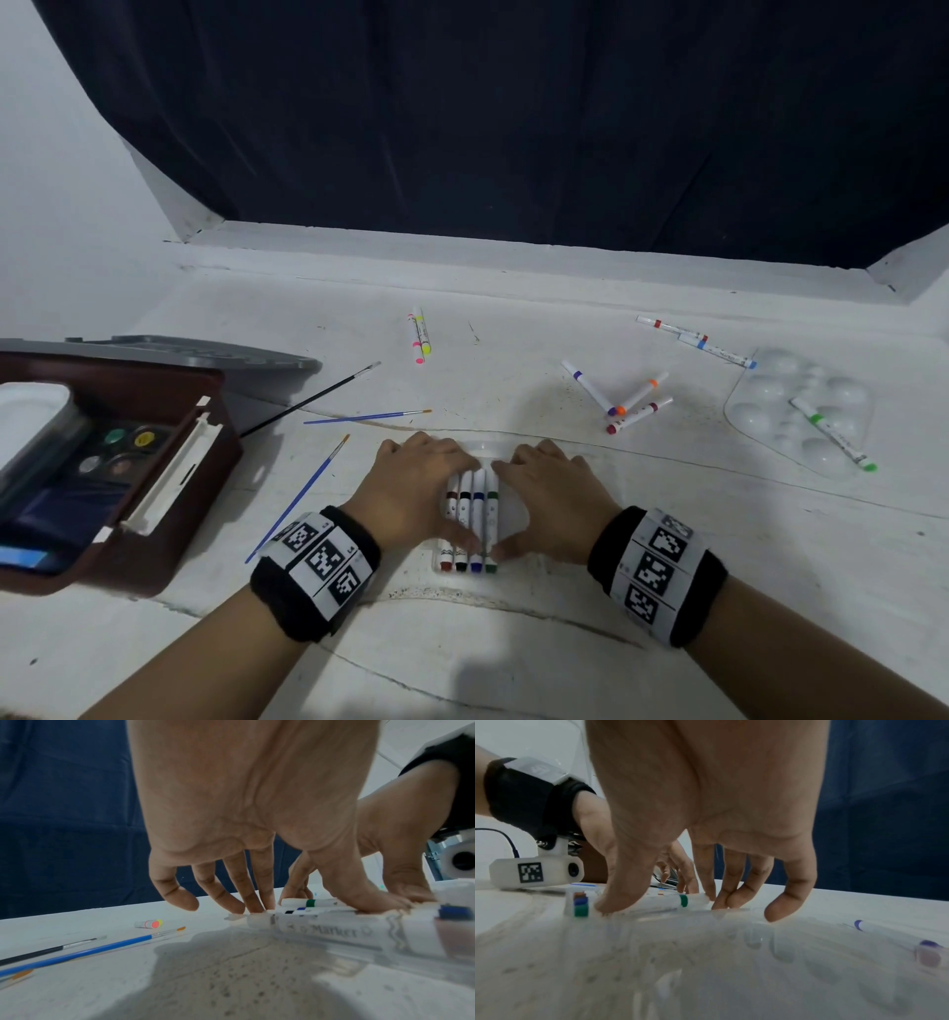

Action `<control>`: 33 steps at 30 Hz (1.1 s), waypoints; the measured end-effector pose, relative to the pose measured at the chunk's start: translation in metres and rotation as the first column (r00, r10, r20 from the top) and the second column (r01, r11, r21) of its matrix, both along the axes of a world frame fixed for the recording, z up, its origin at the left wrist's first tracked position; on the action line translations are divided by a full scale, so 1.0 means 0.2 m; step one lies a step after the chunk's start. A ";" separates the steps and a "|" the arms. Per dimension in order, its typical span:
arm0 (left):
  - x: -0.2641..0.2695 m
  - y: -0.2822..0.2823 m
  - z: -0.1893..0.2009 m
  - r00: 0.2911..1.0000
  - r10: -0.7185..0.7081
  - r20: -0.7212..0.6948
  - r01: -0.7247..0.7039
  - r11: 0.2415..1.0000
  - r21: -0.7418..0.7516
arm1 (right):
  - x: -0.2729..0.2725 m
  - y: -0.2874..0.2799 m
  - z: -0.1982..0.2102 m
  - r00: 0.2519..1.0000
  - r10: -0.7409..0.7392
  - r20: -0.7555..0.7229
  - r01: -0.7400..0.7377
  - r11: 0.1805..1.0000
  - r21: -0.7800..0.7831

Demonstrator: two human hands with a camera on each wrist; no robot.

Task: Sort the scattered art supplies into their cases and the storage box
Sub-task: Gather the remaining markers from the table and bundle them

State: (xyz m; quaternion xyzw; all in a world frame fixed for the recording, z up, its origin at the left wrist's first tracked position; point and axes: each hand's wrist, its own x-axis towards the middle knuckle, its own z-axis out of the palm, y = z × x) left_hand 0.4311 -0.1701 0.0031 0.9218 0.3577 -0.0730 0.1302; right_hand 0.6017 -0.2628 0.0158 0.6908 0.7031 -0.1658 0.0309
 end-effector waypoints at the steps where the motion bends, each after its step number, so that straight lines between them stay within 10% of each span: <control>1: 0.00 0.00 0.00 1.000 0.002 -0.001 -0.002 1.000 0.002 | 0.00 0.01 0.01 1.000 0.005 0.010 -0.005 1.000 -0.014; 13: 0.00 0.00 0.00 1.000 -0.006 0.006 0.006 1.000 -0.005 | 0.00 0.10 0.04 0.983 0.129 0.132 -0.118 0.989 -0.089; 17: -0.02 0.03 0.01 0.984 0.036 0.173 -0.017 0.994 -0.111 | 0.05 0.11 0.03 0.996 0.087 -0.034 -0.088 0.996 -0.027; 24: -0.05 0.39 0.10 0.728 0.311 0.610 -0.232 0.950 -0.208 | 0.16 0.37 0.10 0.959 -0.048 -0.278 0.117 0.964 0.237; 33: 0.15 0.87 0.05 0.790 0.587 0.177 -0.586 0.808 -0.068 | 0.18 0.95 0.05 0.955 0.027 -0.296 0.065 0.953 0.295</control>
